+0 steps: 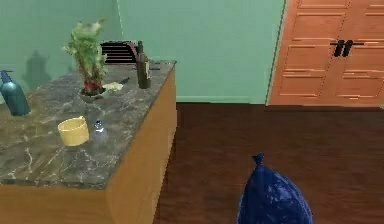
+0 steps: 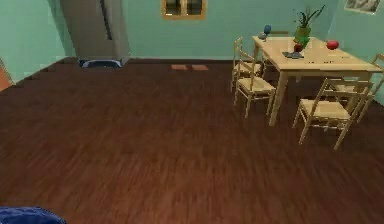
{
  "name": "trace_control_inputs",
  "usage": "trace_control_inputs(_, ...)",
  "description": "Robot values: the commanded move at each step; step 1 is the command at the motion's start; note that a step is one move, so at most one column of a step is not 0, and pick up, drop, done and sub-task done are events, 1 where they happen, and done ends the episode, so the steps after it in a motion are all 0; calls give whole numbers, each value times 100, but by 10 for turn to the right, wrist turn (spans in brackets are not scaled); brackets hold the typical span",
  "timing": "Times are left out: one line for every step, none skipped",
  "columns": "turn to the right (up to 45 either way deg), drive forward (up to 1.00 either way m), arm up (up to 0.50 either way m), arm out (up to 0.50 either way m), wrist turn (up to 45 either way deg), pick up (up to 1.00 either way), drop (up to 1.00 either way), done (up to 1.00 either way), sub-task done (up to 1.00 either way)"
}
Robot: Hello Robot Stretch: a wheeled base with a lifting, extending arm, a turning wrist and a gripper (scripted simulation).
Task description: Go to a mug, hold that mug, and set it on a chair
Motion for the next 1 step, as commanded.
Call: trace_control_inputs(0, 100, 0, 0, 0, 0, 0, 0, 0)
